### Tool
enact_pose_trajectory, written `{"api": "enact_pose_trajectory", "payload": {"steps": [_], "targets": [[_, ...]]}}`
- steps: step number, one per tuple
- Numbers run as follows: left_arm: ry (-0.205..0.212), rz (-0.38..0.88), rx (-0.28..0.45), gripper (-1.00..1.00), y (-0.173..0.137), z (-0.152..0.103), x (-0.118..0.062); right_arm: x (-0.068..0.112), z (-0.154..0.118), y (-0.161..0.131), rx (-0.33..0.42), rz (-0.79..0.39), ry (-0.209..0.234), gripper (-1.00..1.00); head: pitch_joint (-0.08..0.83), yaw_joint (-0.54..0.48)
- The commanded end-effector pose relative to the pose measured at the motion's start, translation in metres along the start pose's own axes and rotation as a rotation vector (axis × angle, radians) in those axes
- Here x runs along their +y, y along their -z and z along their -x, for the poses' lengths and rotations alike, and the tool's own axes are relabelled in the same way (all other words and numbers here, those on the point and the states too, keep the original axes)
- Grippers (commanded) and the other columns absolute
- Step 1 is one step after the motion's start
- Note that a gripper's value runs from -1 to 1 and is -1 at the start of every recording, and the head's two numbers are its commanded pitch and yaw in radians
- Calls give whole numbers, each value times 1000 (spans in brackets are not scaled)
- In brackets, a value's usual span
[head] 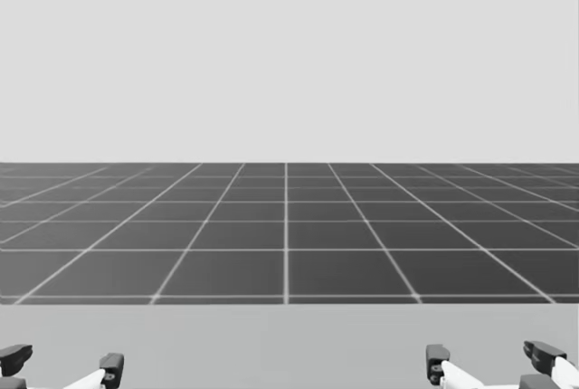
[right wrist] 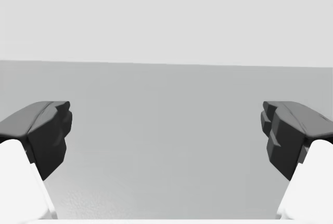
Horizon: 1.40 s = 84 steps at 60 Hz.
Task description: Lift the red soup can off the table.
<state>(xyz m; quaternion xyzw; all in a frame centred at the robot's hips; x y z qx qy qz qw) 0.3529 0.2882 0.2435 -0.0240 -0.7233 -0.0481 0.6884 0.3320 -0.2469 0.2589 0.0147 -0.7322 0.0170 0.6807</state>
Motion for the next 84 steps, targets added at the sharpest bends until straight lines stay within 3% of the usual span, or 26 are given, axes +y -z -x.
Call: {"api": "enact_pose_trajectory", "payload": {"steps": [1,10,40,61,73,84], "targets": [[6,-2,-1,-1000,0,0,0,0,0,-2,-18,14,27,-1000,-6,-9],[7,-4,-3,-1000,0,0,-1,0,-2,-2,-22,9,19,-1000,26,-11],[21,-8,-16,-1000,0,0,1,0,1,2,-16,26,-9,-1000,380,14],[40,-9,-37,-1000,-2,-3,-1,0,2,3,-9,28,-12,-1000,571,-101],[46,-8,-46,-1000,-3,-4,-4,0,2,3,-8,27,-12,-1000,631,-173],[53,-12,-49,-1000,-3,-4,-5,4,-6,-3,-19,4,-15,-1000,630,-167]]}}
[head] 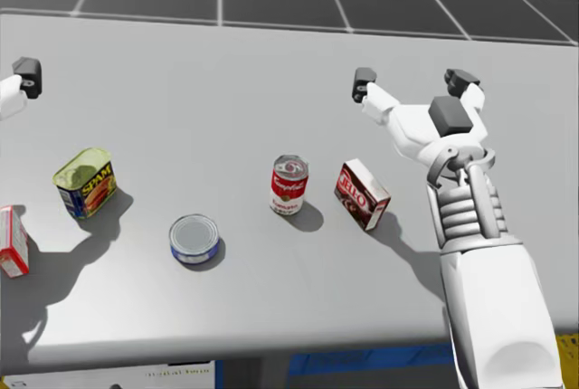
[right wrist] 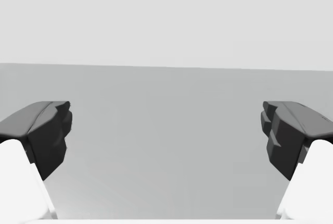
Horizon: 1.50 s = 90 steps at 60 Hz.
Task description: Lift the red soup can off the table.
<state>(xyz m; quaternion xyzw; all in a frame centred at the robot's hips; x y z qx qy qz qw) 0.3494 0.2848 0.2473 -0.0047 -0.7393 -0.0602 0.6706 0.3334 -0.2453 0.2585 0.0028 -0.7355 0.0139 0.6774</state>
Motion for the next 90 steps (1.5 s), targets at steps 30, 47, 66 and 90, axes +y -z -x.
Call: {"api": "enact_pose_trajectory", "payload": {"steps": [30,47,66,90], "targets": [[5,-18,4,-1000,0,2,-1,62,-23,-81,147,-278,47,-1000,629,-168],[9,-21,4,-1000,1,3,0,90,20,-95,224,-360,113,-1000,639,-172],[14,-29,5,-1000,1,3,1,103,57,-79,315,-359,118,-1000,653,-170],[11,-31,6,-1000,1,3,2,113,81,-40,427,-333,87,-1000,660,-167]]}}
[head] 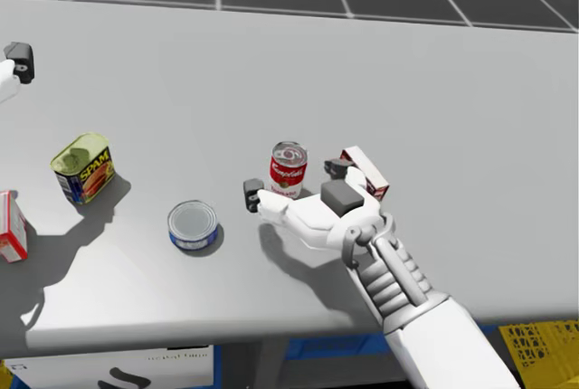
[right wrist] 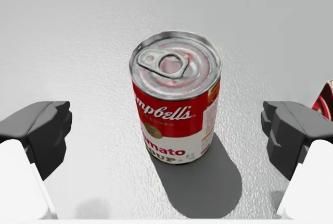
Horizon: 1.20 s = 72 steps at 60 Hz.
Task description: Lift the red soup can off the table.
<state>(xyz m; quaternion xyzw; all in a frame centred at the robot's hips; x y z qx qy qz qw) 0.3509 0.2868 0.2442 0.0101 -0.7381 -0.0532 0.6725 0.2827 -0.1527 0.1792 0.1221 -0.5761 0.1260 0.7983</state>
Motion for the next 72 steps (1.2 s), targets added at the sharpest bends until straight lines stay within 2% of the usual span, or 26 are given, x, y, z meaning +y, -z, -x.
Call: {"api": "enact_pose_trajectory", "payload": {"steps": [1,16,26,27,28,29,30,31,42,49,60,72], "targets": [[-1,-1,0,-1000,0,0,1,12,0,22,23,-12,62,-1000,660,-167],[-5,-3,1,-1000,0,-1,2,13,-4,50,55,-27,49,-1000,657,-160],[-5,-2,2,-1000,1,-1,2,11,-1,56,66,-80,51,-1000,655,-163],[-5,-2,1,-1000,1,-1,2,11,-1,56,66,-82,55,-793,654,-164],[-5,-2,1,-1000,1,-1,2,10,-1,56,65,-78,59,-723,654,-164],[-6,-2,1,-1000,1,-1,2,10,0,55,46,-55,66,300,653,-164],[-6,-2,1,-1000,1,-1,2,10,0,55,48,-59,68,901,653,-164],[-6,-2,1,-1000,1,-1,2,10,0,55,54,-63,68,972,653,-163],[-5,-1,1,-1000,2,0,1,8,2,51,69,-70,92,1000,630,-162],[-2,1,2,-1000,2,0,1,9,2,50,73,-74,97,1000,547,-160],[-1,0,2,-1000,2,0,0,10,2,49,68,-79,98,1000,366,-168],[-2,-3,0,-1000,1,0,1,13,-8,40,43,-91,93,1000,299,-175]]}}
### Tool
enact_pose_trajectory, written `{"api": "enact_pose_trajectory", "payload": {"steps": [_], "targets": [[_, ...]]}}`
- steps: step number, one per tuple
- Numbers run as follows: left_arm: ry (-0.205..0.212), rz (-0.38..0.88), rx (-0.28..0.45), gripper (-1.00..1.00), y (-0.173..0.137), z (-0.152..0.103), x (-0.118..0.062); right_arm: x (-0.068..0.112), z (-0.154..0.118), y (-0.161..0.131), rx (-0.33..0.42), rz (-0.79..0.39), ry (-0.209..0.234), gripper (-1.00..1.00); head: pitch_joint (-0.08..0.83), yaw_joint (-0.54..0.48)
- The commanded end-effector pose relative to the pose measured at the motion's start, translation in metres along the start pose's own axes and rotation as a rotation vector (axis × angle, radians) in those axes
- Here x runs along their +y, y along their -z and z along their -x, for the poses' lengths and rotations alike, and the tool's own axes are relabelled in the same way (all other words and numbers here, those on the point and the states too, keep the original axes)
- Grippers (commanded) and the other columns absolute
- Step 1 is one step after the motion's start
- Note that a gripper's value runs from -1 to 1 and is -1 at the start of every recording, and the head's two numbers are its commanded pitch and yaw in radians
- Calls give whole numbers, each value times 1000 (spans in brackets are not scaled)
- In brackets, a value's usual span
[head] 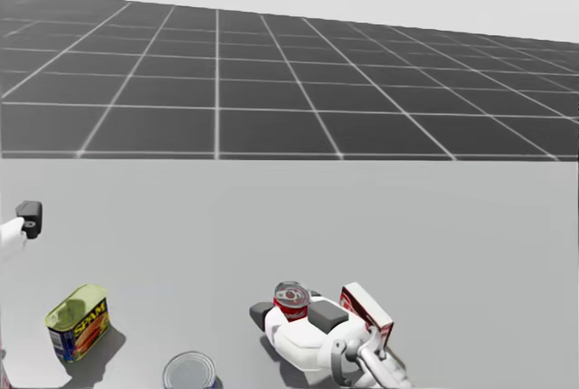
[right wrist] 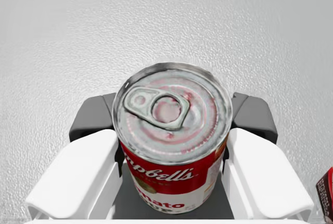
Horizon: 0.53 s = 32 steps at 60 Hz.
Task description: Lift the red soup can off the table.
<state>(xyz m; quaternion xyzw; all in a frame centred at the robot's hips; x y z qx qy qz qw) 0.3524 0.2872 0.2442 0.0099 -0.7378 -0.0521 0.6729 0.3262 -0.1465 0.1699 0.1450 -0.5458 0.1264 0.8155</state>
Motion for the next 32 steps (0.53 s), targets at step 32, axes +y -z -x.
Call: {"api": "enact_pose_trajectory", "payload": {"steps": [32], "targets": [[-4,-13,-7,-1000,0,-2,3,42,-170,-111,-503,-73,-73,1000,294,-182]]}}
